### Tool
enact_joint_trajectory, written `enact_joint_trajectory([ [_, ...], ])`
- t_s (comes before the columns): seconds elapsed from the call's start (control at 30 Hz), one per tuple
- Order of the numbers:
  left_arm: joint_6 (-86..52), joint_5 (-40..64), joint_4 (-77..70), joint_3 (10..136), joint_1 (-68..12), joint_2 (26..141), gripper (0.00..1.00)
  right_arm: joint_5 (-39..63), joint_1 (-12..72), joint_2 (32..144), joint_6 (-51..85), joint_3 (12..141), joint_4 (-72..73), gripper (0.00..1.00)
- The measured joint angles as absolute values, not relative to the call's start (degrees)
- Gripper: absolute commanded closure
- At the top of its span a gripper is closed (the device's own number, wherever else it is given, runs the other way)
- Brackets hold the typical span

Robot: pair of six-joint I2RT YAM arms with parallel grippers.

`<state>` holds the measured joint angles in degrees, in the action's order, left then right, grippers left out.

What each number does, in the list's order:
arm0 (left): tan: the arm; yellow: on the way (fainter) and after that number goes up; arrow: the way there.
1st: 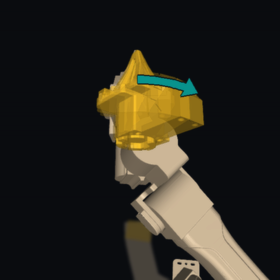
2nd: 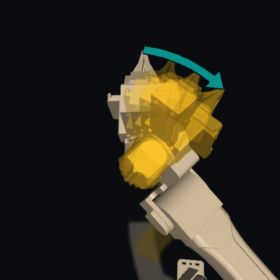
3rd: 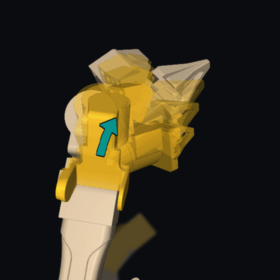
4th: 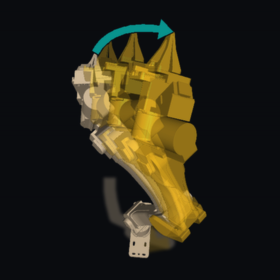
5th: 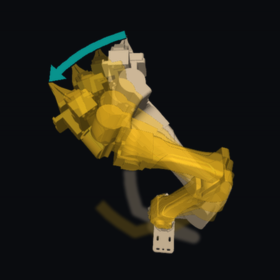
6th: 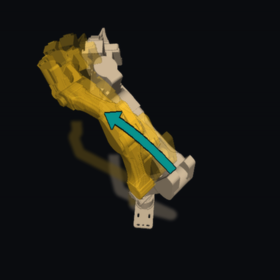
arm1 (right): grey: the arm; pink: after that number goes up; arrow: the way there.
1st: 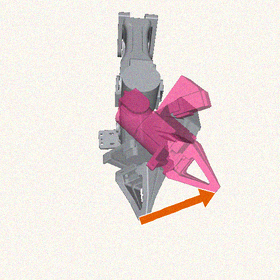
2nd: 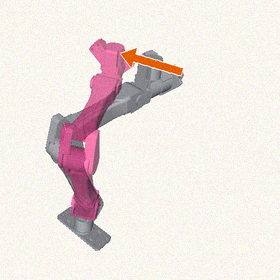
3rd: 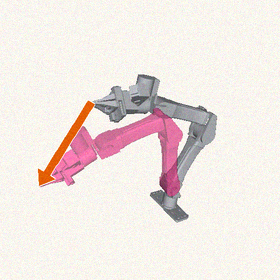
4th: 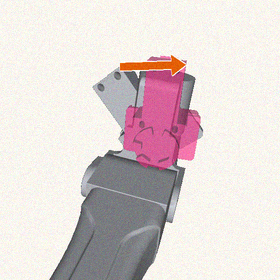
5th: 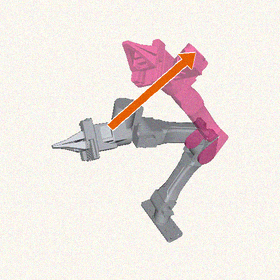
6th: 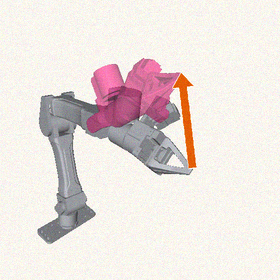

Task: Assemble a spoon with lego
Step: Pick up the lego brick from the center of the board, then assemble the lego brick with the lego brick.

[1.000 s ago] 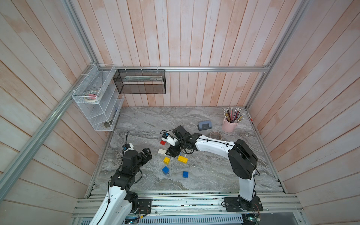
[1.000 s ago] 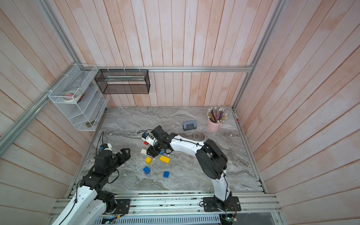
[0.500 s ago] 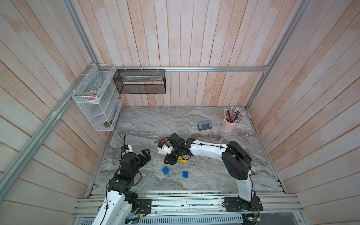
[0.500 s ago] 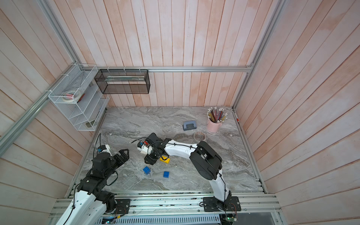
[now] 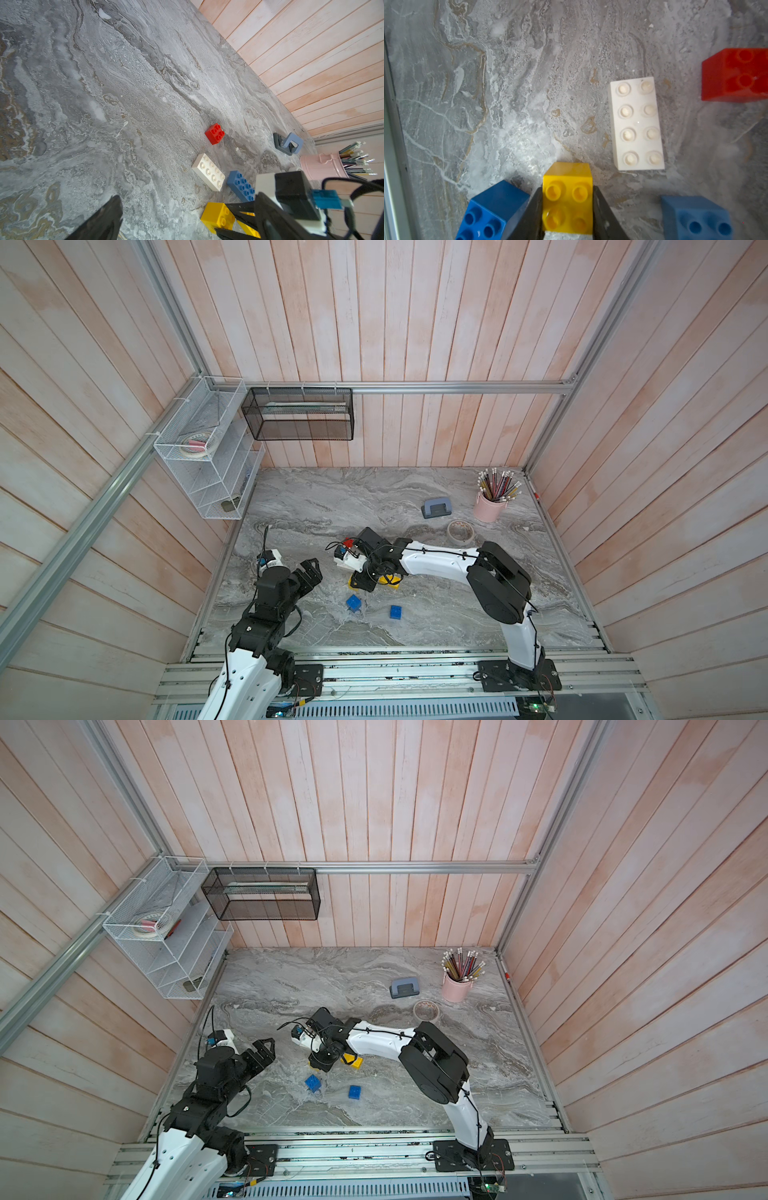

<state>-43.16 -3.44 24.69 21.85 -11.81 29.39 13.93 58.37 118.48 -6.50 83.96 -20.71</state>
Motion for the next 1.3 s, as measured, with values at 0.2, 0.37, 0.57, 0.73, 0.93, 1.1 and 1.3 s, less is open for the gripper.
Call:
enact_joint_trajectory([
  [0.2,-43.1,-3.5,24.7,21.8,-11.8,29.4,0.0,12.3,59.2,118.2,-6.0,83.9,-20.9,1.0],
  [0.37,-43.1,-3.4,24.7,21.8,-11.8,28.9,0.0,10.1,59.3,112.1,-4.1,79.2,-20.3,1.0],
  [0.57,-42.7,-3.4,24.6,21.6,-11.8,27.3,0.0,10.0,59.4,103.8,2.3,75.6,-19.3,1.0],
  [0.73,-42.7,-3.4,24.6,21.5,-11.8,27.2,0.0,8.9,61.2,103.2,11.2,75.3,-18.6,1.0],
  [0.93,-42.6,-3.2,24.6,21.5,-11.8,27.1,0.0,5.4,65.4,103.2,19.0,75.1,-20.0,1.0],
  [1.1,-42.4,-3.2,24.5,21.5,-12.0,26.9,0.0,2.3,67.6,103.4,22.4,75.1,-21.1,1.0],
  [1.3,-42.4,-3.2,24.5,21.4,-12.0,26.0,0.0,-0.3,68.9,104.7,24.0,75.0,-21.0,1.0],
])
